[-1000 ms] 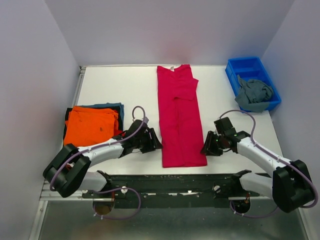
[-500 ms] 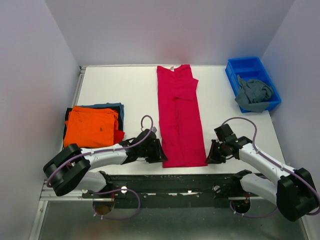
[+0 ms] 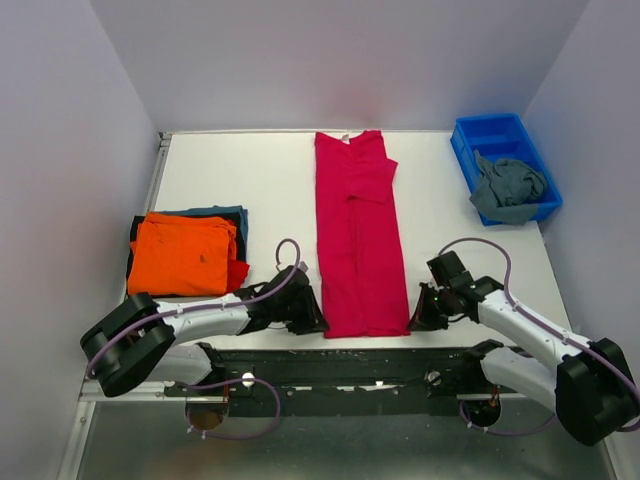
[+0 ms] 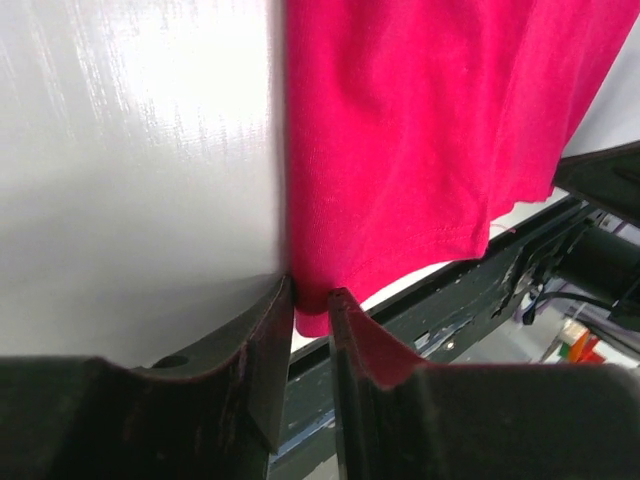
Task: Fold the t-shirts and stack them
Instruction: Grab the bottom of the folded rectangular tshirt with both arms
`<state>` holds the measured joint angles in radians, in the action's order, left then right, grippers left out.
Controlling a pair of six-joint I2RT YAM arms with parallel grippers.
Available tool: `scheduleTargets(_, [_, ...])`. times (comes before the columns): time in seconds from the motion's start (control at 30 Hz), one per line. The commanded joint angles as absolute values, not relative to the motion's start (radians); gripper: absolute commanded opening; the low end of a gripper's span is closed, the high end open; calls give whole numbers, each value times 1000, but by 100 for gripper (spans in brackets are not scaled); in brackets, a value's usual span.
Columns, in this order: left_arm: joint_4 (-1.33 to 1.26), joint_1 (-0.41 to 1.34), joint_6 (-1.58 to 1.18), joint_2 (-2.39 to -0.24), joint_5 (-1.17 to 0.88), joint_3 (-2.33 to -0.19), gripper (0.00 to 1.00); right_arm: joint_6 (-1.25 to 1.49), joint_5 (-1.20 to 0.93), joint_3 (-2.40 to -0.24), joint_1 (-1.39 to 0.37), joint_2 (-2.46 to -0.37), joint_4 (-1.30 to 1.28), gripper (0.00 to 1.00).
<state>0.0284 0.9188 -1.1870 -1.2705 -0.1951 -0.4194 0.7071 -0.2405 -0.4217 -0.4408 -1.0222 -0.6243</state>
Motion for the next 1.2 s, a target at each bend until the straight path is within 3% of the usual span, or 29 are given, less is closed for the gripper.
scheduleTargets(0.0, [40,928,-1203,-1284,-198,-400,27,712,-272,-413,-457,-1008,-638,1])
scheduleTargets(0.1, [35,930,-1203,-1299,-187,-394,0,712,-270,-422,-457,-1006,-649,1])
scheduleTargets(0.57, [251,954,-1181,-1094,-187,-406,0,686,-321,-445,-459,-947,-713,1])
scheduleTargets(0.8, [288,849,-1099,-1072,-244,-547,0,655,-247,-650,-459,-943,-775,1])
scheduleTargets(1.0, [264,602,-925,-1202,-276,-762,0,612,-135,-937,-420,-1164,-750,1])
scheduleTargets(1.17, [200,438,-880,-1455,-273,-968,0,588,-215,-1139,-302,-1415,-695,1])
